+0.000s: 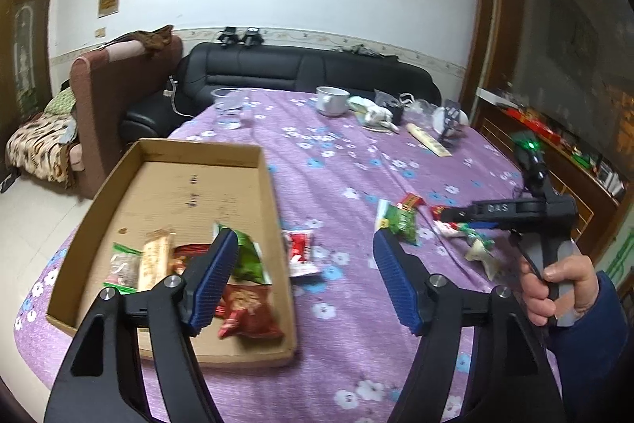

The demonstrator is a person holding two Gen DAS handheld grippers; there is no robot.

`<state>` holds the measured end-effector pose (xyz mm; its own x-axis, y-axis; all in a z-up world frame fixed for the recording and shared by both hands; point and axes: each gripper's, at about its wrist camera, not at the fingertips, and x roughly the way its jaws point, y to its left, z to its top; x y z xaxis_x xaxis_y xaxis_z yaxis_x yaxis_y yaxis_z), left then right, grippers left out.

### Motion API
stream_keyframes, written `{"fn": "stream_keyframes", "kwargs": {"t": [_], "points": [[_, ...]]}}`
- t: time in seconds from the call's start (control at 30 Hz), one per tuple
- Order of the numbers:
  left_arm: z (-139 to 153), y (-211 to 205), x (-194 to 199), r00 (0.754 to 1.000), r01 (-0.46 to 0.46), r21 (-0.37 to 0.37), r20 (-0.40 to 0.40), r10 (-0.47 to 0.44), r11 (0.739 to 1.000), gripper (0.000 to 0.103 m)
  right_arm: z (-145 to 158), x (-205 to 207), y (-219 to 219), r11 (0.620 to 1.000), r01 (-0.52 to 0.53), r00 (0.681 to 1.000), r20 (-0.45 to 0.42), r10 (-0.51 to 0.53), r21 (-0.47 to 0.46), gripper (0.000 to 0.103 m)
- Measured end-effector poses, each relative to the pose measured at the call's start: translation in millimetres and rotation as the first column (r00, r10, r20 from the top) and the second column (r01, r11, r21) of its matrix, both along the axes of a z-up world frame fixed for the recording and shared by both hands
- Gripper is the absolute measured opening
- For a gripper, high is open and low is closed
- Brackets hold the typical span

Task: Organize snacks
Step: 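Move both tools back to the snacks on the table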

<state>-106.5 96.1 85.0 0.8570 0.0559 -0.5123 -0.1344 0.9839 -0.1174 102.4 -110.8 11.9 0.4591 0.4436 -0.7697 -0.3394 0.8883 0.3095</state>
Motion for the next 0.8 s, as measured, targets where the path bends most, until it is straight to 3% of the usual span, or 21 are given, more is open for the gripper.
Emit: {"fn": "stream_keyframes", "kwargs": {"t": [0.13, 0.4, 0.6, 0.67, 0.8], "points": [[-2.6, -14.2, 5.2, 0.999, 0.040, 0.003, -0.023, -0.040, 0.999, 0.071, 6.9, -4.9, -0.2, 0.998, -0.027, 1.000, 0.013, 0.026, 0.050, 0.066], [-13.5, -42.1, 31.0, 0.988, 0.107, -0.012, -0.108, -0.107, 0.994, 0.070, 29.1, -7.1, -26.6, 0.991, 0.065, 0.994, 0.081, -0.075, 0.119, 0.066], [-21.9, -70.4, 75.6, 0.967, 0.154, -0.005, -0.207, -0.152, 0.988, 0.070, 35.3, -5.0, -37.6, 0.982, 0.104, 0.990, 0.077, -0.117, 0.155, 0.066], [-27.5, -78.6, 94.4, 0.953, 0.167, -0.043, -0.250, -0.173, 0.985, 0.070, 36.9, -5.2, -40.8, 0.980, 0.110, 0.989, 0.076, -0.124, 0.168, 0.066], [-40.0, -92.3, 127.3, 0.938, 0.149, -0.044, -0.310, -0.155, 0.988, 0.070, 38.8, -4.4, -46.0, 0.974, 0.123, 0.988, 0.073, -0.139, 0.188, 0.066]]}}
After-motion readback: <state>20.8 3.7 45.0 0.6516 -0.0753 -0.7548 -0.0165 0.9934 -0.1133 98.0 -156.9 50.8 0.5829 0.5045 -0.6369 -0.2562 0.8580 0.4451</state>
